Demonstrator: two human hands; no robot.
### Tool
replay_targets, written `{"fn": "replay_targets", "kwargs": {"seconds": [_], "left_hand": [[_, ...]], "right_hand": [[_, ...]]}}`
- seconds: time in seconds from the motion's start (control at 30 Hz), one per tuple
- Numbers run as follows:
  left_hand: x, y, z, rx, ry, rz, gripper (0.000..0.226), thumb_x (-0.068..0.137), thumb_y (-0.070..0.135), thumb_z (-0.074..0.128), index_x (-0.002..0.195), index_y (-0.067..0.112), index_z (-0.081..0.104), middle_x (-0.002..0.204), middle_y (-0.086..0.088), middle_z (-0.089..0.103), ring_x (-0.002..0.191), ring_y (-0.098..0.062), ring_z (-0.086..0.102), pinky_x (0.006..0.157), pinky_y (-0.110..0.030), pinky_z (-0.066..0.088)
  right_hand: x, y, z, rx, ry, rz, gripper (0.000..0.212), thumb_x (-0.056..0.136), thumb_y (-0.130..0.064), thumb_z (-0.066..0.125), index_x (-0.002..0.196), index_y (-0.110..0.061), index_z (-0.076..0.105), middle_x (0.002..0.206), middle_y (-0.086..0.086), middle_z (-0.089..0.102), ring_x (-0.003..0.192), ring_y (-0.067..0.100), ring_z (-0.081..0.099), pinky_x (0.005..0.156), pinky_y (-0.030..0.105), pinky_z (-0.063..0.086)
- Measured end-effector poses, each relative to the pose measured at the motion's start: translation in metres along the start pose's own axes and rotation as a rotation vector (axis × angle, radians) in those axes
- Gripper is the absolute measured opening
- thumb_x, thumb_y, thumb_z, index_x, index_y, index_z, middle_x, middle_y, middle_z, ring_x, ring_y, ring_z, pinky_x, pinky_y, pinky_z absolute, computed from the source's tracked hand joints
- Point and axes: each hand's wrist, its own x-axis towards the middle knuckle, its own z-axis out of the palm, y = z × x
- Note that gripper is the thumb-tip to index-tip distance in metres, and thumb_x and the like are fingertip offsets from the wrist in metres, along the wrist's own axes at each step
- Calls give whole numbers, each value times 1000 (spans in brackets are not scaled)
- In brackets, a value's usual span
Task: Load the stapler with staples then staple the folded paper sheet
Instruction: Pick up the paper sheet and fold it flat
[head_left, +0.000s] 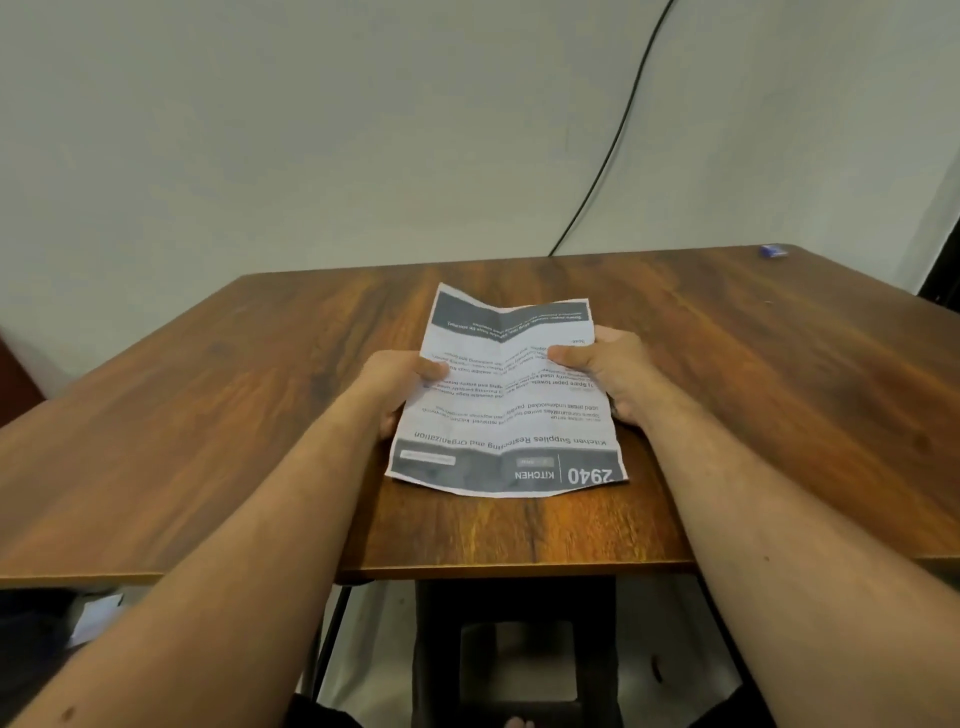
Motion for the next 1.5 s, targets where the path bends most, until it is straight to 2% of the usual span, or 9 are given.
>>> {"fn": "replay_targets", "kwargs": {"seconds": [0.27,0.53,0.73,0.83,0.97,1.17,1.27,1.4,1.5], "left_hand": [[0,-2,6,76,-41,91,25,83,-5,75,107,-3,71,103,-18,78,87,-34,77,68,-42,65],[-1,-15,1,-59,107,291,20,80,-1,79,100,4,76,92,-10,80,77,-26,78,60,-31,61],[-2,-18,2,-107,141,371,24,79,-5,79,102,0,75,94,-10,79,75,-23,78,62,-31,63],[-3,-20,5,-180,141,369,24,80,-7,77,103,-2,75,98,-16,79,83,-30,78,71,-39,64],[-1,-21,5,-237,118,357,23,83,-8,73,105,-1,74,99,-16,79,88,-35,77,73,-43,63],[0,-20,4,-241,39,377,23,88,-16,61,97,3,72,88,-10,80,77,-26,77,64,-36,64],[1,-21,-1,-203,21,405,21,90,-19,55,84,-2,66,80,-15,77,66,-27,73,57,-33,62],[-6,-17,1,-276,-27,341,28,85,-22,42,76,-3,59,84,-20,77,64,-30,74,52,-33,60],[-8,-16,0,-392,-38,332,24,83,-9,41,75,-3,63,97,-22,76,81,-36,73,67,-39,63]], "right_hand": [[-1,6,-5,47,-66,-100,34,81,8,75,111,-8,69,105,15,78,91,36,76,77,49,63],[-6,6,-9,84,-181,-52,33,82,8,72,113,-4,69,110,20,76,95,36,75,78,47,63],[-8,5,-8,33,-175,-61,34,83,7,72,114,-7,69,109,15,77,95,34,76,79,46,62],[-8,3,-7,-7,-116,-65,29,85,8,70,109,-8,71,108,14,77,95,33,76,82,48,61],[-6,3,-9,26,-60,-63,20,88,7,67,99,-10,72,98,13,79,84,29,78,68,41,64],[-11,-2,-13,87,-96,-99,24,95,9,53,97,-10,67,72,3,78,61,17,75,49,25,57],[-22,-4,-15,41,-105,-158,23,93,9,47,84,-1,66,58,4,71,48,15,67,45,20,51],[-23,-6,-14,126,-95,-110,54,96,-7,38,52,1,69,52,19,67,35,21,60,36,16,44],[-24,-4,-11,53,-98,-40,29,97,-18,59,76,0,68,57,17,69,38,18,62,38,18,46]]}}
